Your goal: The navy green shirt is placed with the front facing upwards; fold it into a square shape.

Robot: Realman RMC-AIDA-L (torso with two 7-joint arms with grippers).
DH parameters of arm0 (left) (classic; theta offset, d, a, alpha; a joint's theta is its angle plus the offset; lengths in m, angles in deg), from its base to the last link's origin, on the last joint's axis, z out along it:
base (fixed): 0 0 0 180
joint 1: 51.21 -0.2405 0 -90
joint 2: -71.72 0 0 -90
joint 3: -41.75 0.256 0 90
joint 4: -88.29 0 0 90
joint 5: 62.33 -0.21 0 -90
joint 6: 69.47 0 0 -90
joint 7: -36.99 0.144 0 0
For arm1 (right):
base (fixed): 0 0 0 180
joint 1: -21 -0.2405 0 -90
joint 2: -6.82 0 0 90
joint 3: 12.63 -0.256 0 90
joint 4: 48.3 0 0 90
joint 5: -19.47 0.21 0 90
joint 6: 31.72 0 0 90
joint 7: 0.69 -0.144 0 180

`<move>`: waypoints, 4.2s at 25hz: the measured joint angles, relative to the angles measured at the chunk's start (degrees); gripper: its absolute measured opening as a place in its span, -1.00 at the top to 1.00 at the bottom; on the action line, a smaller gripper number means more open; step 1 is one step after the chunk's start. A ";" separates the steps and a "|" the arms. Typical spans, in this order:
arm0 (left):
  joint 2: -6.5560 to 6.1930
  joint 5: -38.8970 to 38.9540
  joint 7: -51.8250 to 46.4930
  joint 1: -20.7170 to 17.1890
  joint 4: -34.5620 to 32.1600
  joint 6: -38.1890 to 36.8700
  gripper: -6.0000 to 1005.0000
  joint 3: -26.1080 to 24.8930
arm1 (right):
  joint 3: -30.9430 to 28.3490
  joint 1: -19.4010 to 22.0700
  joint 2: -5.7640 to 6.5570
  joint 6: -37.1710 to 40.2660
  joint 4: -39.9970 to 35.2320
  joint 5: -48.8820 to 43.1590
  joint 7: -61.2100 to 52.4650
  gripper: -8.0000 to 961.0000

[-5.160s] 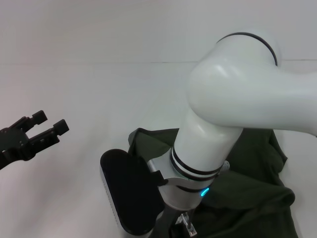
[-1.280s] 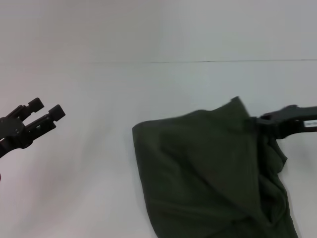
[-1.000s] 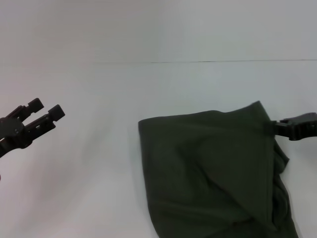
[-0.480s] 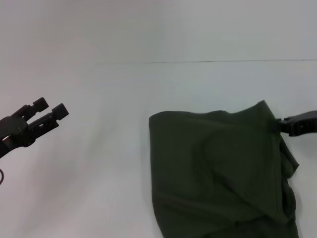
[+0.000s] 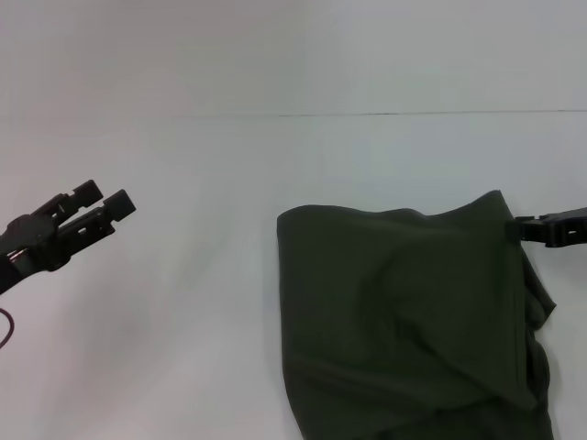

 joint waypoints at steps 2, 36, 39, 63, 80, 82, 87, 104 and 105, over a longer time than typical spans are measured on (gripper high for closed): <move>-0.21 0.00 -1.48 0.09 -0.12 -1.56 -0.89 0.03 | -1.49 0.23 0.12 0.74 0.01 0.03 -0.01 0.79; -1.39 -19.98 -16.02 5.13 -3.55 -11.31 -0.89 16.44 | -11.57 5.71 4.40 26.00 11.06 -6.30 5.68 -0.80; -1.47 -19.73 -16.01 5.15 -3.49 -11.16 -0.89 15.78 | -11.16 5.17 4.05 24.78 11.08 -6.50 5.03 -0.80; -3.33 -19.20 -13.83 4.20 -3.27 -8.58 -0.89 -2.40 | -6.97 2.65 2.85 24.24 10.83 -7.11 6.33 -0.26; -3.32 -18.84 -13.08 4.01 -2.41 -7.57 -0.89 -2.70 | -7.67 2.34 4.71 28.72 10.71 -6.61 8.67 0.93; -3.30 -18.84 -13.07 4.00 -2.36 -7.57 -0.89 -2.70 | -8.53 2.34 5.29 30.18 10.68 -6.51 9.06 0.93; -3.30 -18.84 -13.07 4.00 -2.25 -7.57 -0.89 -2.68 | -11.10 2.43 7.16 32.69 10.66 -6.48 9.84 0.94; -3.45 -18.88 -13.45 4.70 -1.66 -7.64 -0.89 -2.12 | -10.95 0.65 7.99 28.68 11.17 -15.39 8.73 0.94; -3.46 -18.88 -13.47 4.70 -1.67 -7.69 -0.89 -2.11 | -11.08 0.51 7.88 28.46 11.07 -15.41 8.41 0.94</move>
